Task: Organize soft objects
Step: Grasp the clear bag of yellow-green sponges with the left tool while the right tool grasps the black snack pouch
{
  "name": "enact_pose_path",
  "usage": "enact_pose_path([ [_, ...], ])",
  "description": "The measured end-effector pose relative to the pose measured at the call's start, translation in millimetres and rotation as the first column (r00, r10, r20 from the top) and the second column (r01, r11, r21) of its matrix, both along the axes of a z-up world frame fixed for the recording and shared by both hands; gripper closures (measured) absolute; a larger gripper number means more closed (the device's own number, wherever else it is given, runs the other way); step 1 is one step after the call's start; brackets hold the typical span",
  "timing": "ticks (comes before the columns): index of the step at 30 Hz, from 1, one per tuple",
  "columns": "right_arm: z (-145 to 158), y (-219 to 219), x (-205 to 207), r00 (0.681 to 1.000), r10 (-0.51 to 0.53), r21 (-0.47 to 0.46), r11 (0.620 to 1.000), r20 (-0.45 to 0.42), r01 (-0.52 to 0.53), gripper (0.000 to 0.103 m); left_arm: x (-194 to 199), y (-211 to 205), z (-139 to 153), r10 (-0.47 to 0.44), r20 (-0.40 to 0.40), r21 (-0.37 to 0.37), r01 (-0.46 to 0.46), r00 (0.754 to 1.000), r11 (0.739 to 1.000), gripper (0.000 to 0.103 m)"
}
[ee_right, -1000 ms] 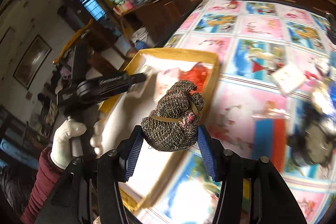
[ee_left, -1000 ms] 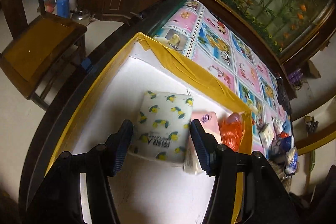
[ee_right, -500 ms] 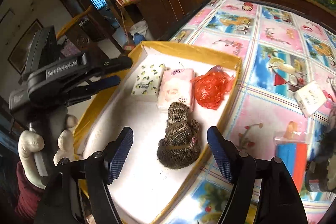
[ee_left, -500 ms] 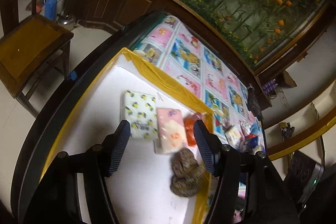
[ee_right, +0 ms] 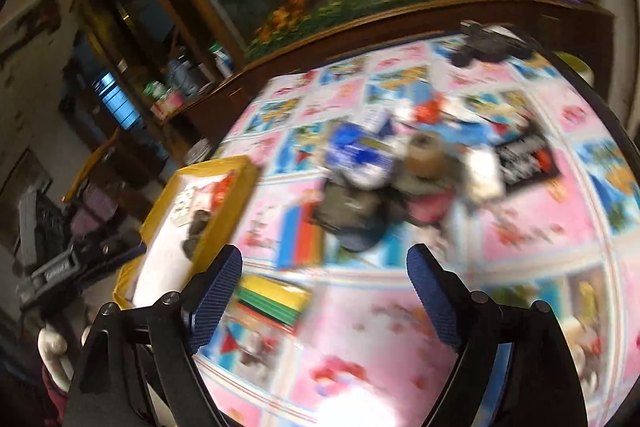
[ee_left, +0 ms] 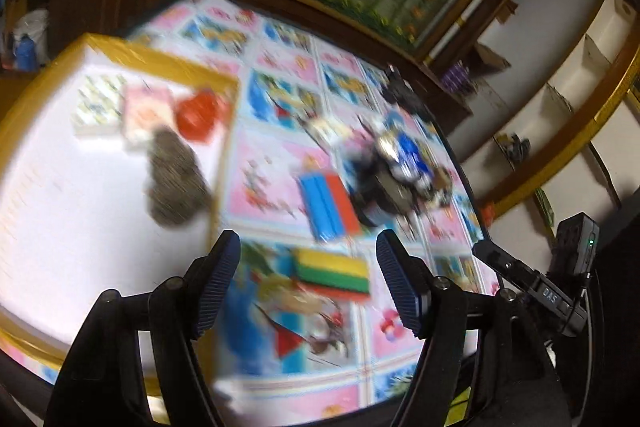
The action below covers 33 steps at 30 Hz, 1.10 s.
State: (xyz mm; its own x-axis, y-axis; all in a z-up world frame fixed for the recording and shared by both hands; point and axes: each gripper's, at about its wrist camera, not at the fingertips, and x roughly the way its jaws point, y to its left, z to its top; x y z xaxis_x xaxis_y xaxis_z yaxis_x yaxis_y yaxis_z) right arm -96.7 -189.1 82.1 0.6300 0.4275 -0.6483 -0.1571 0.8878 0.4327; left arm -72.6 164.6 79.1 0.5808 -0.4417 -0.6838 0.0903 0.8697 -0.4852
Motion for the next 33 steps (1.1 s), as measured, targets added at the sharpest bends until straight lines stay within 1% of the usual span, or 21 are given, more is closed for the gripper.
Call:
enact_pose_path([
  [2, -10.6, -23.3, -12.4, 0.999, -0.042, 0.030, 0.999, -0.028, 0.043, 0.016, 0.2, -21.5, -15.9, -0.014, -0.053, 0.007, 0.014, 0.998, 1.000, 0.033],
  [6, -24.6, -63.7, -35.6, 0.993, -0.102, 0.094, 0.990, -0.056, 0.107, 0.016, -0.2, -53.5, -34.8, -0.016, -0.122, 0.044, 0.022, 0.992, 0.999, 0.033],
  [7, -25.7, -71.8, -38.1, 0.992, -0.111, 0.106, 0.988, -0.058, 0.116, 0.016, -2.2, -57.3, -35.5, -0.009, -0.123, 0.054, 0.016, 0.992, 0.998, 0.033],
  [9, -26.7, -84.1, -45.3, 0.991, -0.122, 0.127, 0.984, -0.061, 0.129, 0.016, 2.1, -66.2, -32.4, 0.009, -0.091, 0.101, 0.000, 0.996, 0.995, 0.033],
  [11, -30.1, -96.8, -48.6, 0.990, -0.127, 0.139, 0.981, -0.065, 0.135, 0.016, 16.7, -71.3, -32.5, 0.039, -0.081, 0.185, -0.024, 0.996, 0.982, 0.033],
  [13, -35.1, -102.4, -49.6, 0.989, -0.135, 0.143, 0.979, -0.065, 0.144, 0.016, 34.8, -73.8, -39.0, 0.034, -0.105, 0.201, -0.012, 0.994, 0.980, 0.033],
  [16, -45.4, -102.3, -44.7, 0.987, -0.142, 0.140, 0.979, -0.070, 0.151, 0.016, 57.6, -81.0, -57.2, 0.012, -0.170, 0.238, 0.029, 0.985, 0.971, 0.033],
  [17, -48.8, -103.1, -44.5, 0.987, -0.144, 0.140, 0.978, -0.074, 0.153, 0.016, 61.1, -82.5, -63.6, 0.001, -0.193, 0.235, 0.046, 0.981, 0.971, 0.034],
  [18, -53.2, -103.8, -45.1, 0.986, -0.145, 0.141, 0.978, -0.080, 0.156, 0.016, 59.6, -84.1, -62.4, -0.010, -0.171, 0.247, 0.053, 0.985, 0.968, 0.033],
  [19, -56.8, -104.5, -44.6, 0.986, -0.146, 0.142, 0.977, -0.087, 0.157, 0.016, 58.6, -86.4, -62.4, -0.032, -0.182, 0.241, 0.076, 0.983, 0.967, 0.033],
  [21, -63.6, -105.4, -42.4, 0.984, -0.147, 0.147, 0.976, -0.096, 0.161, 0.017, 50.6, -88.7, -62.0, -0.104, -0.206, 0.173, 0.141, 0.973, 0.975, 0.033],
  [22, -64.3, -106.0, -43.0, 0.984, -0.148, 0.157, 0.974, -0.096, 0.161, 0.017, 44.9, -90.8, -62.5, -0.150, -0.224, 0.134, 0.183, 0.963, 0.974, 0.033],
  [23, -62.7, -106.7, -43.7, 0.985, -0.147, 0.165, 0.973, -0.090, 0.160, 0.017, 38.5, -93.1, -62.5, -0.200, -0.231, 0.104, 0.229, 0.952, 0.968, 0.033],
  [25, -64.8, -105.1, -41.7, 0.985, -0.143, 0.168, 0.973, -0.092, 0.157, 0.016, 20.9, -100.6, -61.6, -0.296, -0.244, 0.092, 0.326, 0.924, 0.941, 0.033],
  [27, -65.6, -102.2, -42.3, 0.986, -0.138, 0.171, 0.973, -0.091, 0.152, 0.016, -0.2, -107.5, -52.9, -0.377, -0.215, 0.125, 0.409, 0.901, 0.904, 0.033],
  [28, -66.3, -100.1, -42.2, 0.987, -0.135, 0.171, 0.974, -0.091, 0.149, 0.016, -10.3, -111.5, -45.1, -0.408, -0.182, 0.170, 0.438, 0.894, 0.883, 0.033],
  [29, -66.8, -98.9, -42.9, 0.987, -0.134, 0.171, 0.974, -0.089, 0.147, 0.016, -20.2, -115.7, -37.7, -0.433, -0.145, 0.231, 0.456, 0.890, 0.860, 0.033],
  [30, -67.0, -98.2, -43.0, 0.987, -0.132, 0.172, 0.974, -0.087, 0.145, 0.015, -29.9, -120.6, -30.5, -0.453, -0.108, 0.303, 0.463, 0.885, 0.833, 0.033],
  [31, -67.2, -97.9, -42.7, 0.988, -0.131, 0.173, 0.974, -0.086, 0.144, 0.015, -35.5, -125.1, -25.5, -0.465, -0.081, 0.358, 0.461, 0.882, 0.812, 0.032],
  [32, -68.0, -97.4, -42.7, 0.988, -0.131, 0.173, 0.974, -0.086, 0.145, 0.015, -39.1, -128.9, -22.9, -0.477, -0.062, 0.388, 0.462, 0.877, 0.798, 0.032],
  [33, -68.3, -95.7, -43.8, 0.987, -0.134, 0.172, 0.974, -0.086, 0.147, 0.014, -39.2, -134.1, -22.0, -0.505, -0.053, 0.391, 0.483, 0.862, 0.783, 0.031],
])
